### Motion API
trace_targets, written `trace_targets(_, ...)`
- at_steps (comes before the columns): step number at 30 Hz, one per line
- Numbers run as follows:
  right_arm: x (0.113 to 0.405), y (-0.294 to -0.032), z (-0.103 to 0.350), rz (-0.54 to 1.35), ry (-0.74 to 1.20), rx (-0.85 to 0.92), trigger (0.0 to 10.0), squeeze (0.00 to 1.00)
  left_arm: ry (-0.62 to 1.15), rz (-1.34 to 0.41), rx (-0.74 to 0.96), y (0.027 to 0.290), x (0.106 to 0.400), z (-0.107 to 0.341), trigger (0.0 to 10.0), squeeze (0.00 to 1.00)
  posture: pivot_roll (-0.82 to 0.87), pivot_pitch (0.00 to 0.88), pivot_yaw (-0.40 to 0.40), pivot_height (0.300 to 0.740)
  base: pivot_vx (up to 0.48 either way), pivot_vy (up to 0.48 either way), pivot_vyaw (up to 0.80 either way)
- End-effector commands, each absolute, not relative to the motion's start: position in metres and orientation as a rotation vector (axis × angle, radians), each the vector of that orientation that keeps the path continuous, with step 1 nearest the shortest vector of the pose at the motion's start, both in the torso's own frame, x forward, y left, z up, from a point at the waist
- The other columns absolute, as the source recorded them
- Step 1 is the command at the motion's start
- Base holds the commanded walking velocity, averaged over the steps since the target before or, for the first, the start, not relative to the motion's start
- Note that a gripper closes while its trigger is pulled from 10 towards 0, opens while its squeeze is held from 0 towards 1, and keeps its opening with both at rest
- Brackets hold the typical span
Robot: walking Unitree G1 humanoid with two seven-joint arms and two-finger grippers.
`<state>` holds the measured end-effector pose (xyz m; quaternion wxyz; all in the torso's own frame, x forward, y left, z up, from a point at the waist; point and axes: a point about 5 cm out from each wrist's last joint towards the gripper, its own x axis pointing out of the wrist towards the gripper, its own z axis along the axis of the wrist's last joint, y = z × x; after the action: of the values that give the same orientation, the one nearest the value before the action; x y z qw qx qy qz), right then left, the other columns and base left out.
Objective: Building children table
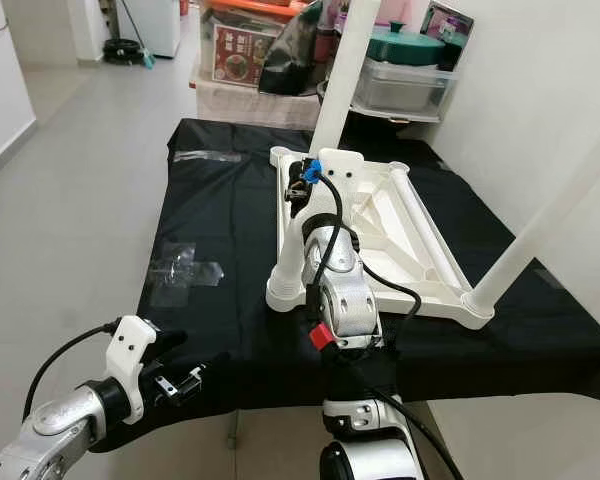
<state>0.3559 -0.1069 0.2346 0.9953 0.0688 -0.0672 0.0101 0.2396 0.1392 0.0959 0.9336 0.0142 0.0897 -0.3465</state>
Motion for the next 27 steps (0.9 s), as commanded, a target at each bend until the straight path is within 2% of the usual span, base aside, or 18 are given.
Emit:
trace_targets(1,0.3558,-0.1112,0.2052,-0.008,-0.003,0.142,10.0,0.0,0.19,-0.723,0.044,0.1376,0.2398,0.0934,10.0,0.0,0.03,0.0,-0.13,0.74,0.0,0.0,0.0)
trace_targets(27,0.3519,-0.1089,0.2101,0.0,-0.044,0.114,10.0,0.0,0.191,-0.721,0.049,0.1376,0.24,0.0924,10.0,0.0,0.03,0.0,-0.126,0.74,0.0,0.0,0.0)
